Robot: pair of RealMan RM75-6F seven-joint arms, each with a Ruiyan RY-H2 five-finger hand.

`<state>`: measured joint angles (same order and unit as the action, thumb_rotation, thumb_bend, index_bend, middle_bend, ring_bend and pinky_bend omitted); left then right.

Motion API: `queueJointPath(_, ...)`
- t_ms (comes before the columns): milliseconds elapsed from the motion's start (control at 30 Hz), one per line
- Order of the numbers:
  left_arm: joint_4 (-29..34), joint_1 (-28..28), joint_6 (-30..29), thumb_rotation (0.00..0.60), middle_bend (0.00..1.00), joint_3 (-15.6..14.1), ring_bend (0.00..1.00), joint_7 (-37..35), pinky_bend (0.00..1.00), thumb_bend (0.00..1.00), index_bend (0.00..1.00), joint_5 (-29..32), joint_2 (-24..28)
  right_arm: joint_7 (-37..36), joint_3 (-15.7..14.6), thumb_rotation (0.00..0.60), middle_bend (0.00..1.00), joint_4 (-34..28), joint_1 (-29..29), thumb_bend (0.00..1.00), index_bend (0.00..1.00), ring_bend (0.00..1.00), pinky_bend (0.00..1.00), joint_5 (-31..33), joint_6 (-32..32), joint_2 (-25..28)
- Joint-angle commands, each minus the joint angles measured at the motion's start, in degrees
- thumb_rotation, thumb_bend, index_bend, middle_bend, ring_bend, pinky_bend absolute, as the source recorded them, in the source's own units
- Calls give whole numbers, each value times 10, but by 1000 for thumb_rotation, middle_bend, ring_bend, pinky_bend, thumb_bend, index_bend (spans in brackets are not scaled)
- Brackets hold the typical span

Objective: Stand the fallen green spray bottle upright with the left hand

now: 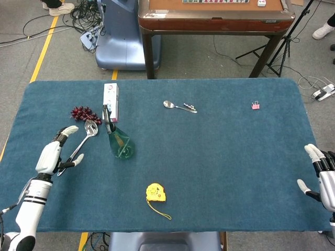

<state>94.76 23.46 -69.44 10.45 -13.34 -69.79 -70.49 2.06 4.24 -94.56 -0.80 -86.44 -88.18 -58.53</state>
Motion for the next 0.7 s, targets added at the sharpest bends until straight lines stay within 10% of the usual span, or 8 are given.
queueJointPath(33,8,-23,-27,600,106,-10,27,35,80,356,148,6,16,-1,-3,600,155,0,-5,249,135,147,166,-7,6,2)
queueJointPath(700,82,-115,-140,600,106,-80,28,194,80,375,175,-62,50,-40,-38,600,189,-6,-16,268,182,147,166,-67,20,-9)
